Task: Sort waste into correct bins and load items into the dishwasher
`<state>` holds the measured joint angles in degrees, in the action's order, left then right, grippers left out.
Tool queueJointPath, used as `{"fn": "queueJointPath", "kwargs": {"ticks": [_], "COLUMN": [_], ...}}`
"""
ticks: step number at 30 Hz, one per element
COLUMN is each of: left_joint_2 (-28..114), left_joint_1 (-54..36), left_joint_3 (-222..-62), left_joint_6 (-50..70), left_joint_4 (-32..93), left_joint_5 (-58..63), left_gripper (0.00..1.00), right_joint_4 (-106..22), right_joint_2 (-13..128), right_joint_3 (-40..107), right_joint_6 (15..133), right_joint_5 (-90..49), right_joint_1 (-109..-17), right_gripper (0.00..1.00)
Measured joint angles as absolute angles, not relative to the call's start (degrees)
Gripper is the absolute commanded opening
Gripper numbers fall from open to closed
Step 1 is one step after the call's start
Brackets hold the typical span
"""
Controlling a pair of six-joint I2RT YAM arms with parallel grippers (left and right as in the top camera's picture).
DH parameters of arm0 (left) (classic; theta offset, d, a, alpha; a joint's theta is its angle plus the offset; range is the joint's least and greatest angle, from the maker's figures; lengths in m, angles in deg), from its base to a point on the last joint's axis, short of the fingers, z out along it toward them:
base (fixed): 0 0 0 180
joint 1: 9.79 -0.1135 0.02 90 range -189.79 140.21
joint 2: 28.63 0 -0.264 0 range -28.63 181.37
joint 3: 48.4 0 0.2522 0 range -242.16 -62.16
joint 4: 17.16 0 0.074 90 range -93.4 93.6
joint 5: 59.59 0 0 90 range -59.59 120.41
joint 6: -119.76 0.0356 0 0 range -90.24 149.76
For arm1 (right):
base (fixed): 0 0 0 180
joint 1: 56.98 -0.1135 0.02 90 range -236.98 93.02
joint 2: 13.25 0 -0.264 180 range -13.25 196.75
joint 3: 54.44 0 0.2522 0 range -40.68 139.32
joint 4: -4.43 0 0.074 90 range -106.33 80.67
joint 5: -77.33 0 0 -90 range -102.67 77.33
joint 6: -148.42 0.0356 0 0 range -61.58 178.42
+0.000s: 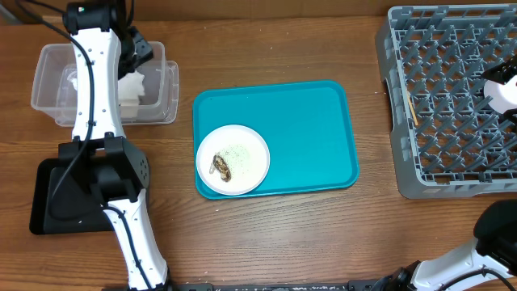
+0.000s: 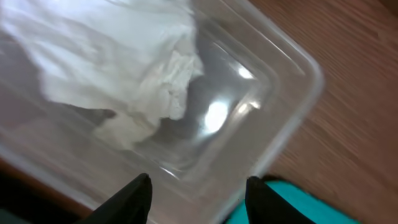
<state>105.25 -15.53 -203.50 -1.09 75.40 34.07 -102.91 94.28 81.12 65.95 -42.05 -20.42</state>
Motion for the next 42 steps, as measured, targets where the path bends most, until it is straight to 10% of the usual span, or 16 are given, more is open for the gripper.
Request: {"fn": "queueJointPath", "kwargs": {"ticks": [10, 22, 36, 42], "left_joint_2": [105.3, 105.3, 105.3, 105.3], "left_joint_1": [-2.5, 27.8, 27.5, 27.2], "left_joint_3": [-203.5, -203.5, -196.1, -187.7], "left_joint_6": [14.7, 4.4, -16.3, -21.1], "left_joint_4": [78.6, 90.3, 91.3, 85.6], "left_joint_5": [9.8, 29.8, 35.7, 37.2], "left_gripper": [0.46, 0.53, 0.61, 0.48], "right_joint_4": [-102.9, -102.9, -102.9, -102.9], "right_joint_2": [94.3, 94.3, 94.3, 94.3], "right_joint_3": [81.1, 81.1, 81.1, 81.1], "right_joint_6": [65.9, 66.0, 65.9, 65.9], "right_joint_5": [-42.1, -42.1, -42.1, -42.1], "right_joint_1": [-20.4, -20.4, -20.4, -20.4], "right_gripper": [1.0, 1.0, 1.0, 1.0]}}
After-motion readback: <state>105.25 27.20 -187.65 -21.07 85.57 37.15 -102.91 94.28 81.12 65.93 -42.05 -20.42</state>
